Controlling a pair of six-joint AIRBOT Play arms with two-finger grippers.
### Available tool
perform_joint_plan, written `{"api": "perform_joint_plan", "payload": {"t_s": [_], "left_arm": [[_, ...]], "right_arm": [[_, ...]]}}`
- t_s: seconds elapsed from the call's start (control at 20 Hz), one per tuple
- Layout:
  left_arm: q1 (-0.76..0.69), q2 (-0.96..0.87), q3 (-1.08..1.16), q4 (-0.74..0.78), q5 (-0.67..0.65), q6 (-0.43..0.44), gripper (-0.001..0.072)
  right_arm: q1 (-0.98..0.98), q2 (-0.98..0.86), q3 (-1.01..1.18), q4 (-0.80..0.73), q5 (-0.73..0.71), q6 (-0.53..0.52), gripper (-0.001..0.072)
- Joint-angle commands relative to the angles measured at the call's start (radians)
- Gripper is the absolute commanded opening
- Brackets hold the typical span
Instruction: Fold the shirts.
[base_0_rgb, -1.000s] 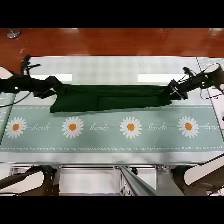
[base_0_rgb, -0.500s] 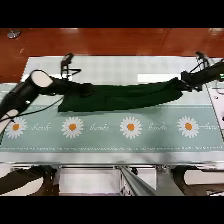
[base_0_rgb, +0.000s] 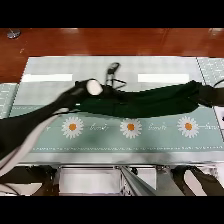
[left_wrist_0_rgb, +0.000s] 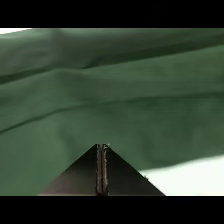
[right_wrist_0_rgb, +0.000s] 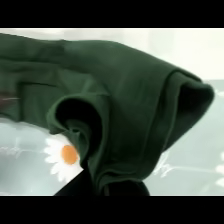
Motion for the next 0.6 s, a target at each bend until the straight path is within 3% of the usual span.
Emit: {"api": "perform_joint_plan", "payload": {"t_s": [0.0, 0.15, 0.3, 0.55], "left_arm": [[-0.131, -0.185, 0.194, -0.001, -0.056, -0.084, 0.0013], [-0.244, -0.294, 0.318, -0.007, -0.079, -0.124, 0.0013], [-0.279, -0.345, 0.41, -0.021, -0.191, -0.122, 0.0014], [-0.027, -0.284, 0.432, 0.002, -0.349, -0.122, 0.0014]], "right_arm": [[0.047, 0.129, -0.043, 0.023, 0.006, 0.065, 0.0033], [0.133, 0.129, -0.043, 0.021, -0.021, 0.085, 0.0033], [0.178, 0.129, -0.043, 0.0, -0.068, 0.111, 0.0033], [0.179, 0.126, -0.043, 0.002, -0.066, 0.133, 0.0033]]}}
